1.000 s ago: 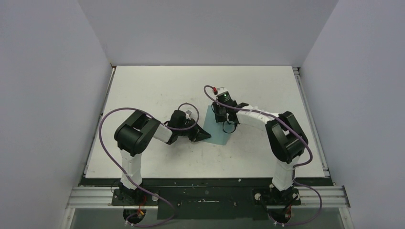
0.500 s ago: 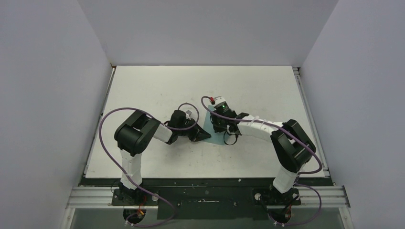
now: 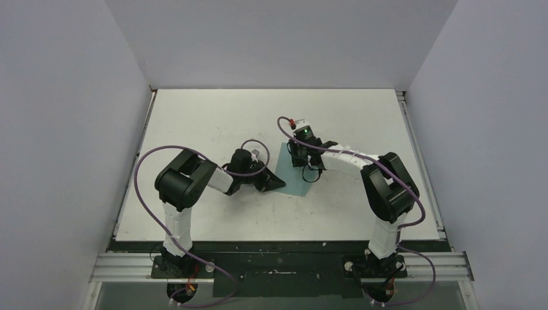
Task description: Place the letter into the envelope and seal it
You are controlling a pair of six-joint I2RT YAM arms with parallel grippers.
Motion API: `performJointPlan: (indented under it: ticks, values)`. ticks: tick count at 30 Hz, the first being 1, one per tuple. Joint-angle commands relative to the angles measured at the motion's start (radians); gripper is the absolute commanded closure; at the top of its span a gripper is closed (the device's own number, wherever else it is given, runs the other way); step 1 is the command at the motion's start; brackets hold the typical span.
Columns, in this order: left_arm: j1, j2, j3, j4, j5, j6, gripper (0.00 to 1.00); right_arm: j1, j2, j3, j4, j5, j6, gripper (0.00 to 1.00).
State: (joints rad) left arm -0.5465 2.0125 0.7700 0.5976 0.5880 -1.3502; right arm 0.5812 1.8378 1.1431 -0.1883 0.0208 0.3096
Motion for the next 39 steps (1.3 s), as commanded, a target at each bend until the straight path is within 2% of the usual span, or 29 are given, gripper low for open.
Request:
performJointPlan:
  ticks: [1, 5, 9, 13, 16, 19, 22, 25, 30, 39]
  values:
    - [0.002, 0.061, -0.004, -0.173, -0.119, 0.065, 1.00, -0.002, -0.101, -0.028, -0.099, -0.083, 0.008, 0.95]
    - [0.006, 0.030, 0.028, -0.220, -0.108, 0.096, 1.00, -0.048, -0.264, -0.096, -0.096, -0.185, 0.081, 0.95]
    - [0.012, -0.009, 0.070, -0.300, -0.085, 0.134, 1.00, -0.153, -0.388, -0.179, -0.069, -0.276, 0.174, 0.95]
    - [0.014, -0.050, 0.125, -0.392, -0.060, 0.192, 1.00, -0.237, -0.477, -0.267, -0.093, -0.262, 0.244, 0.94]
    - [0.016, -0.093, 0.144, -0.412, -0.034, 0.216, 0.94, -0.324, -0.557, -0.356, -0.081, -0.247, 0.299, 0.93]
    - [0.018, -0.136, 0.143, -0.348, 0.026, 0.212, 0.87, -0.406, -0.626, -0.447, -0.057, -0.242, 0.342, 0.93]
    - [0.020, -0.181, 0.142, -0.308, 0.061, 0.206, 0.78, -0.495, -0.673, -0.543, 0.017, -0.321, 0.387, 0.93]
    - [0.020, -0.217, 0.147, -0.310, 0.084, 0.221, 0.71, -0.572, -0.674, -0.643, 0.155, -0.456, 0.449, 0.91]
    - [0.026, -0.264, 0.136, -0.328, 0.091, 0.259, 0.63, -0.630, -0.592, -0.759, 0.506, -0.615, 0.574, 0.86]
    - [0.051, -0.307, 0.128, -0.410, 0.087, 0.315, 0.57, -0.659, -0.345, -0.796, 0.866, -0.658, 0.739, 0.77]
